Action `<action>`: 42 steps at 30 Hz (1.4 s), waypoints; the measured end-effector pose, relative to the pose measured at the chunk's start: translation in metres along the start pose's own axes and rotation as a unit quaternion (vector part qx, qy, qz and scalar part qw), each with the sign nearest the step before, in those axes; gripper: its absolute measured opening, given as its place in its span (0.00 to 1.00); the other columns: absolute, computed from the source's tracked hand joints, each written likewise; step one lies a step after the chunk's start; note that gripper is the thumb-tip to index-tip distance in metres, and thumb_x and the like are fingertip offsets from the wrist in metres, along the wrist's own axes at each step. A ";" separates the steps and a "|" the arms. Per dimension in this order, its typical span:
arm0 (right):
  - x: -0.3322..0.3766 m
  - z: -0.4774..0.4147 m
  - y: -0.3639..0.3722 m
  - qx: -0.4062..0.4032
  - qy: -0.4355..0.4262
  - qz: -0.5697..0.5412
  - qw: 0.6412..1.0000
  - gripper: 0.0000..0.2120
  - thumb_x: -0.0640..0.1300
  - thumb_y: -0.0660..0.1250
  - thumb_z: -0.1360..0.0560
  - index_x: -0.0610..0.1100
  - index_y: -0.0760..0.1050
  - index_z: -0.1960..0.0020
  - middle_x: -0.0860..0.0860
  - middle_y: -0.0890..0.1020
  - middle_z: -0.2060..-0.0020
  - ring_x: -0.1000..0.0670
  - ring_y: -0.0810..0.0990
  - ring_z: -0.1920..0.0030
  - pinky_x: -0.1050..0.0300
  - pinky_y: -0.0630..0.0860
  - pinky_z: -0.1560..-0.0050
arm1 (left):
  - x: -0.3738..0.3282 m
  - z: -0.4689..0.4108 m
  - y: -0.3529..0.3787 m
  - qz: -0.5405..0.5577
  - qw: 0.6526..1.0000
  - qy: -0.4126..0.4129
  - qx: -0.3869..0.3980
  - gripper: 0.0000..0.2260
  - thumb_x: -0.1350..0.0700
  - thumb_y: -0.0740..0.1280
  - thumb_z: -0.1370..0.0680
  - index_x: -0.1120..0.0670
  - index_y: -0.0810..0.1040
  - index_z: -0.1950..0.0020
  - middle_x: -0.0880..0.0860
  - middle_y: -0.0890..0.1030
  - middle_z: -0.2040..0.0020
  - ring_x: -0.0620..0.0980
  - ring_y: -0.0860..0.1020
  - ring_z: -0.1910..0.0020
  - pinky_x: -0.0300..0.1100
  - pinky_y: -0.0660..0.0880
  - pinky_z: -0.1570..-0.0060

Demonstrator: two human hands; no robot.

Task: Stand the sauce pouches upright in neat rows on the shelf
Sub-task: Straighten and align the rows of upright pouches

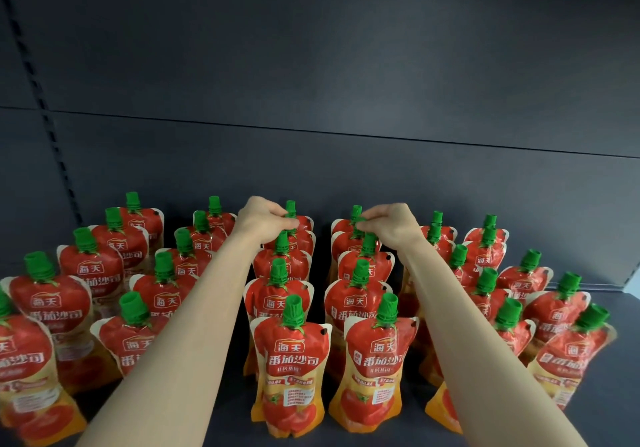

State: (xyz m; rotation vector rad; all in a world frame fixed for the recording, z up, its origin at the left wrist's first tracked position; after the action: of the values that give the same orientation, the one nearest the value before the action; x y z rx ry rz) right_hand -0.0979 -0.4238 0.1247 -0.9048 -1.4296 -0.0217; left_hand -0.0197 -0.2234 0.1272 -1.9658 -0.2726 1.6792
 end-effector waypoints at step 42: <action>0.006 -0.045 0.003 0.043 0.012 0.022 0.999 0.10 0.39 0.74 0.31 0.41 0.81 0.49 0.45 0.82 0.52 0.47 0.80 0.49 0.56 0.76 0.43 | -0.002 -0.052 0.011 0.007 1.000 -0.010 0.023 0.14 0.57 0.72 0.27 0.58 0.81 0.43 0.57 0.80 0.43 0.54 0.77 0.43 0.45 0.73 0.41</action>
State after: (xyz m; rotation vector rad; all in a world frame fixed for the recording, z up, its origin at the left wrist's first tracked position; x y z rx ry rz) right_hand -0.0573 -0.4434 0.1333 -0.8619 -1.3779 0.0623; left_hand 0.0278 -0.2476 0.1273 -1.9213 -0.2259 1.6996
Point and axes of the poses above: each hand's wrist, its own z-axis away from the middle knuckle, its own y-axis out of the palm, x = y × z, the point moved 3 cm from there along -z, towards the middle knuckle
